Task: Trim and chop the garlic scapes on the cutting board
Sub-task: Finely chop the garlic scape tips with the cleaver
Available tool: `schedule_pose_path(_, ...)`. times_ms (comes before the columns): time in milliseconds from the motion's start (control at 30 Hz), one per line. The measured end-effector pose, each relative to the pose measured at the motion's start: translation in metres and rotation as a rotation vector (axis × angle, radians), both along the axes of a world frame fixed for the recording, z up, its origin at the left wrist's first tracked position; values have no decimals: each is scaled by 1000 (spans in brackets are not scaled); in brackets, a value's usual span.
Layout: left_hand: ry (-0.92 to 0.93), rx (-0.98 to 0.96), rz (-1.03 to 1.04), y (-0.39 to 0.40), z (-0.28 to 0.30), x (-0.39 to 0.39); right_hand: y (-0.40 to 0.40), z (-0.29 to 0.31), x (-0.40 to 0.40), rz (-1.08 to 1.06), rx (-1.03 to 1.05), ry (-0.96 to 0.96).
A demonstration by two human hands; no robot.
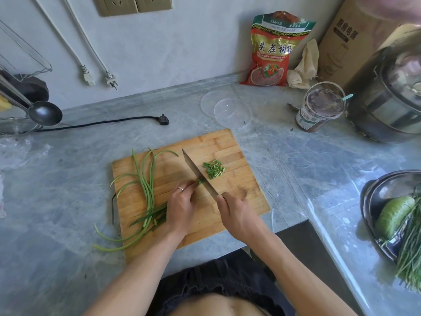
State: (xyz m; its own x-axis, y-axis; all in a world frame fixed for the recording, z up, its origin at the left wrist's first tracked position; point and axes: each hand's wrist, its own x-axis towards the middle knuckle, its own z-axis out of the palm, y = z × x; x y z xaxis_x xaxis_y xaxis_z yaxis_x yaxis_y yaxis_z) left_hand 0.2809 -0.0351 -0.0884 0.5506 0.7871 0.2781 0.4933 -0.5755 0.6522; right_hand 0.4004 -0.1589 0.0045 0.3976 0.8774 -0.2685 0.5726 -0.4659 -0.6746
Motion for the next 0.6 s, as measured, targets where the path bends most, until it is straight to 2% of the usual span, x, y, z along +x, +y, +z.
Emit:
schedule_pose_path(300, 40, 9, 18, -2, 2, 5, -1, 4, -7, 26, -88, -59)
schedule_pose_path(600, 21, -33, 0, -2, 7, 3, 1, -2, -11, 68, -74, -139)
